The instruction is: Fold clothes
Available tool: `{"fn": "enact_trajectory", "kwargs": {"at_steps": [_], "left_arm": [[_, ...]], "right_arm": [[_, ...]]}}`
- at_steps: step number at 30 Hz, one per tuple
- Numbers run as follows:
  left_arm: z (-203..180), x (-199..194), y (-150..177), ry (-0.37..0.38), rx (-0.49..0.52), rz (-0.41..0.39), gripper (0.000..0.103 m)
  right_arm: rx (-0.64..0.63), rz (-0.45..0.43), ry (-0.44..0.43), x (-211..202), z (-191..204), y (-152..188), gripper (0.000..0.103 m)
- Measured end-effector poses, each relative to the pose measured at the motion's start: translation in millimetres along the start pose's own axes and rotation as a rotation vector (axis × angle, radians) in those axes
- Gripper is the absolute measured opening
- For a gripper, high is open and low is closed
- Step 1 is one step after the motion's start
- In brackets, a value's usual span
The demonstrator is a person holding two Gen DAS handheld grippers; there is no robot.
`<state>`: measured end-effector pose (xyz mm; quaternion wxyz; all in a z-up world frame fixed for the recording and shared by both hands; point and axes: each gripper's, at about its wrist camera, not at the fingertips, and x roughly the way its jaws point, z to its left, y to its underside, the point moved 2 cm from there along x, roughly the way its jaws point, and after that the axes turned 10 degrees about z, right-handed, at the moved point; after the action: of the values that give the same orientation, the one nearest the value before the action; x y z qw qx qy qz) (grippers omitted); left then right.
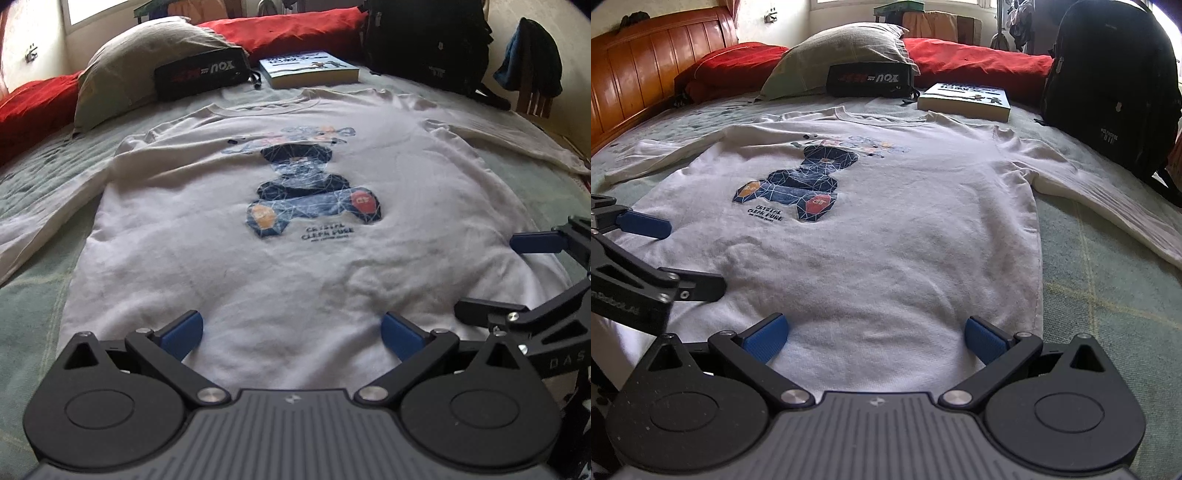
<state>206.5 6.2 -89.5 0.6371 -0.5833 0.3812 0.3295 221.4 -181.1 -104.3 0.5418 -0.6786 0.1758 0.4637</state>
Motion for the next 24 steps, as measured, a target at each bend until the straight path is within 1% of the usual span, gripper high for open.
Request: {"fn": "enact_trajectory", "kwargs": {"at_steps": [4, 8, 11, 14, 17, 20, 22, 24], "left_arm": [[2.8, -5.2, -7.2, 0.013, -0.032, -0.014, 0.102], [-5.3, -2.0, -13.4, 0.023, -0.015, -0.016, 0.102], [-9.3, 5.7, -9.6, 0.007, 0.0, 0.011, 0.102], [-7.4, 4.8, -4.9, 0.002, 0.007, 0.003, 0.102], [-3.4, 0.5, -7.6, 0.008, -0.012, 0.007, 0.102], [-3.8, -5.2, -13.7, 0.03, -0.023, -0.017, 0.102], [-7.2, -6.6, -17.5, 0.048, -0.012, -0.034, 0.102], [-12.6, -3.7, -20.2, 0.053, 0.004, -0.034, 0.102]], "right_arm": [[0.0, -0.003, 0.001, 0.2, 0.3, 0.6, 0.103], [-0.001, -0.004, 0.003, 0.5, 0.8, 0.7, 0.103], [-0.003, -0.005, 0.005, 0.6, 0.7, 0.6, 0.103], [-0.004, -0.007, 0.007, 0.8, 1.1, 1.2, 0.103], [-0.004, -0.01, 0.008, 1.0, 1.5, 1.5, 0.103], [-0.003, -0.01, 0.01, 1.1, 1.9, 1.6, 0.103], [-0.002, -0.011, 0.011, 1.2, 1.9, 1.7, 0.103], [-0.002, -0.012, 0.011, 1.3, 1.9, 1.7, 0.103]]}}
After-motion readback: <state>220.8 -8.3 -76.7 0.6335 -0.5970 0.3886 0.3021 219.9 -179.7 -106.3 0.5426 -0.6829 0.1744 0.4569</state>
